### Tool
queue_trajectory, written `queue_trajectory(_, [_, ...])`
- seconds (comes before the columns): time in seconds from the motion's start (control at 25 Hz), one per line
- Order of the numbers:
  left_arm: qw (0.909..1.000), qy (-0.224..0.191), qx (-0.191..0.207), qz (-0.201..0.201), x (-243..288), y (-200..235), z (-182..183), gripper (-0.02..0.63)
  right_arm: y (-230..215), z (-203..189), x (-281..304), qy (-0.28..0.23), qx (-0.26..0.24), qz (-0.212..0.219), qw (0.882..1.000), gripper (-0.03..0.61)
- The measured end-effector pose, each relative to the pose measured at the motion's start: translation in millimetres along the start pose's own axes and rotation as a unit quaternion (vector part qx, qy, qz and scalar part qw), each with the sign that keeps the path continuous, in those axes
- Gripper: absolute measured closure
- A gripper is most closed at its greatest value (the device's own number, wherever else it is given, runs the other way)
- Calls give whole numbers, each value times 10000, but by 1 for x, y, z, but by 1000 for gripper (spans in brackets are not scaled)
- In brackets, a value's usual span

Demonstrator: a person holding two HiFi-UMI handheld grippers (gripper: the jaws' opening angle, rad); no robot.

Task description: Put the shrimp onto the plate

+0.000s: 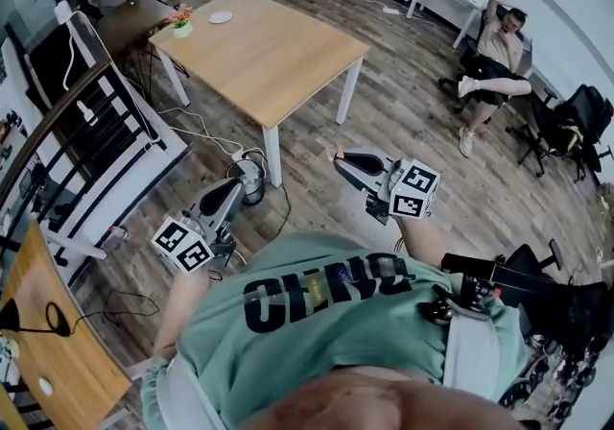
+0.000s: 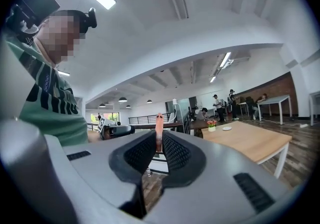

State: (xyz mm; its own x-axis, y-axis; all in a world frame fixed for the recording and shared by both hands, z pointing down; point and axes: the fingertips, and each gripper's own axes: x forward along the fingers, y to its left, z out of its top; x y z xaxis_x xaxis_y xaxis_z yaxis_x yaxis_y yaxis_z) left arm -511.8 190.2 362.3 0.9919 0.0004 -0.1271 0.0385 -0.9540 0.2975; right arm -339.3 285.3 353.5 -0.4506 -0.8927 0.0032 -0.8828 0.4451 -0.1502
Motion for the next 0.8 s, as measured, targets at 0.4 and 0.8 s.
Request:
queue_trajectory(0.4, [9991, 68, -312, -276, 0, 58, -4, 578, -9, 0, 35, 167, -38, -316, 9994, 537])
queue_trajectory(0.8, [9997, 178, -105, 98, 53, 62, -19, 578, -75, -9, 14, 5, 85, 30, 10000, 537])
